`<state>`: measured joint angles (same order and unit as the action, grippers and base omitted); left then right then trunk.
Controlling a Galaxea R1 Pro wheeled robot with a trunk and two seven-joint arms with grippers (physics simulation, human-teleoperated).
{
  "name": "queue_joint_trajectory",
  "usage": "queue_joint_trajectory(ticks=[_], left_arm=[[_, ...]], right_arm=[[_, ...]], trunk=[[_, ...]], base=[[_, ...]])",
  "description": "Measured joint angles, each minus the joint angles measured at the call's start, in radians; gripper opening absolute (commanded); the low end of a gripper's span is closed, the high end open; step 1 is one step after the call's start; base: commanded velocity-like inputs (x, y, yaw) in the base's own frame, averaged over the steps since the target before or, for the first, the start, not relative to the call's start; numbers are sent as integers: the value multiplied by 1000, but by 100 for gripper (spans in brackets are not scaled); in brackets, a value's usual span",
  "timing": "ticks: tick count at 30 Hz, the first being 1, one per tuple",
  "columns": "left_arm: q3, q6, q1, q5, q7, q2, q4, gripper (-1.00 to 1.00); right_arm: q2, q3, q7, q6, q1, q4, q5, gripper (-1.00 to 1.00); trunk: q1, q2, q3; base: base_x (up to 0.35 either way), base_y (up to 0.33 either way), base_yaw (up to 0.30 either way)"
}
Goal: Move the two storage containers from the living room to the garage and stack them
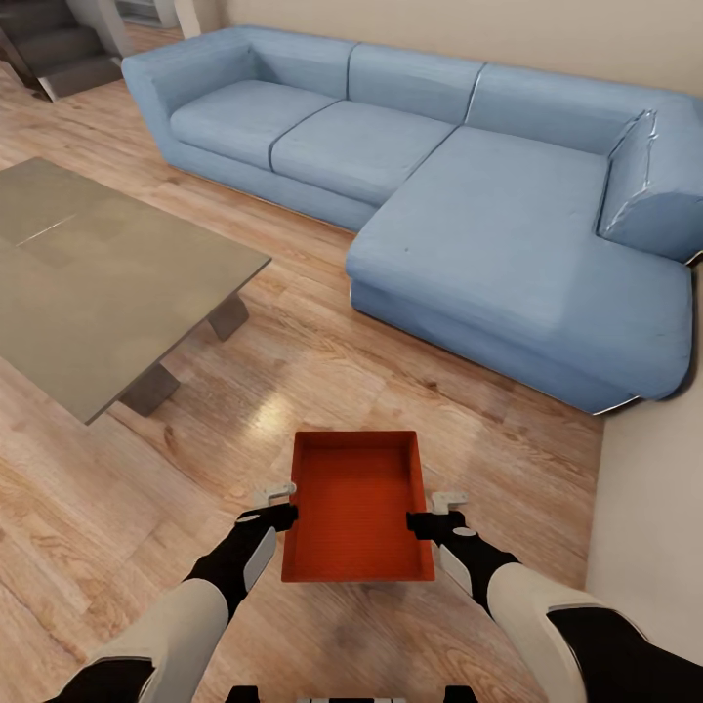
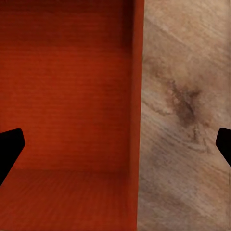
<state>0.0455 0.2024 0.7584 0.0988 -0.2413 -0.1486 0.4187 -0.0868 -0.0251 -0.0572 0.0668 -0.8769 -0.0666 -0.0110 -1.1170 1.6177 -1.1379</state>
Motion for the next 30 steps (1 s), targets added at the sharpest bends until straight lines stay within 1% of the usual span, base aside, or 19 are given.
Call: queue_joint_trajectory(ticks=[3,11,13,14,15,16,17,19,22,25,30], left_arm=[[-2,-2,0,0,0,4,-6,100],[-6,-4,0,-1,7,2,-16,100],[-19,-2,0,-2,9,0,-17,100],[-36,-2,0,-4,10,0,-17,100],[-68,-2,0,-6,13,0,-19,100],[-80,-3,0,-7,13,0,-21,100],[-105,-4,0,-7,15,0,-29,100],[-121,-5,0,-8,16,-1,-37,100],[-134,-5,0,-6,16,-2,-46,100],[-137,-5,0,-6,16,-3,-65,100],[-138,-6,0,-4,15,-2,-80,100]], right_arm=[[1,0,0,1,0,0,-1,100],[2,0,0,9,0,0,1,100],[3,0,0,9,0,1,2,100],[3,0,0,10,0,1,2,100],[4,0,0,10,0,0,2,100],[4,0,0,10,0,0,2,100],[4,-1,0,10,0,1,3,100],[3,-1,0,10,0,2,4,100],[3,-1,0,13,0,22,6,100],[3,-1,0,14,0,48,5,100],[3,-1,1,15,0,58,5,100]], trunk=[[0,0,0],[0,0,0],[0,0,0],[0,0,0],[0,0,0],[0,0,0],[0,0,0],[0,0,0],[0,0,0],[0,0,0],[0,0,0]], base=[[0,0,0],[0,0,0],[0,0,0],[0,0,0],[0,0,0],[0,0,0],[0,0,0],[0,0,0],[0,0,0],[0,0,0],[0,0,0]])
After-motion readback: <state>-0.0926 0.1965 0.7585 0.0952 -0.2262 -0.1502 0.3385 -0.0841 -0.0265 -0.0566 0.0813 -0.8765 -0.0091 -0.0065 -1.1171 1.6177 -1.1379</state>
